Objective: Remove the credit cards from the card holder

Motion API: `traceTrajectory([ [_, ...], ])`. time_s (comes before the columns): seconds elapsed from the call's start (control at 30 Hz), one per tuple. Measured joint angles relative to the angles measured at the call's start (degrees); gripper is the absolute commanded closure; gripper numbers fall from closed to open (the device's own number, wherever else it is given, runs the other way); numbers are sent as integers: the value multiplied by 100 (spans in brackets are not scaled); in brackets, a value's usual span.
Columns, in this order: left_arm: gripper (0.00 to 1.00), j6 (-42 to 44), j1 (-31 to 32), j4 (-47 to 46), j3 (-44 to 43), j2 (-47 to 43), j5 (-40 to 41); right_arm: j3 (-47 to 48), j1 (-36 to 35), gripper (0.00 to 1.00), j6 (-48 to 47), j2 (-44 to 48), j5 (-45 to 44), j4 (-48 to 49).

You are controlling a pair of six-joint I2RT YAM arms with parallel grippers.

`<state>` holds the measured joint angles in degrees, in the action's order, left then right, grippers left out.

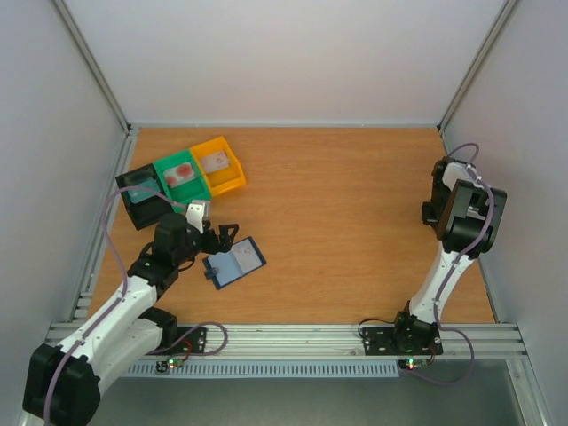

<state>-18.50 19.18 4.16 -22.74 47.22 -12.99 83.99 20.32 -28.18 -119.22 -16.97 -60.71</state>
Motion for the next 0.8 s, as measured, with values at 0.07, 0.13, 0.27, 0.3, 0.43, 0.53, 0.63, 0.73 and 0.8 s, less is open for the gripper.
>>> traceTrajectory([
  [0.07, 1, 11, 0, 4, 0, 2, -2, 166, 7, 98, 0, -114, -35, -96],
  [0.13, 1, 17, 0, 7, 0, 2, -2, 273, 15, 98, 0, -190, -74, -107],
  [0.27, 1, 61, -4, 9, 0, 15, -4, 411, 85, 98, 24, -269, -144, -149],
  [0.3, 1, 76, -4, 9, 0, 31, -4, 446, 125, 97, 42, -286, -151, -142],
  [0.43, 1, 101, -11, 13, 0, 85, -7, 503, 354, 96, 151, -302, -151, 26],
  [0.53, 1, 98, -15, 13, 0, 131, -24, 365, 358, 94, 146, -162, -63, 229],
  [0.63, 1, 98, -15, 13, 0, 173, -50, 236, 138, 91, 57, 127, 188, 398],
  [0.73, 1, 98, -15, 13, 0, 197, -70, 271, -103, 91, -90, 479, 616, 514],
  [0.8, 1, 98, -15, 11, 0, 216, -85, 396, -201, 92, -170, 553, 817, 557],
])
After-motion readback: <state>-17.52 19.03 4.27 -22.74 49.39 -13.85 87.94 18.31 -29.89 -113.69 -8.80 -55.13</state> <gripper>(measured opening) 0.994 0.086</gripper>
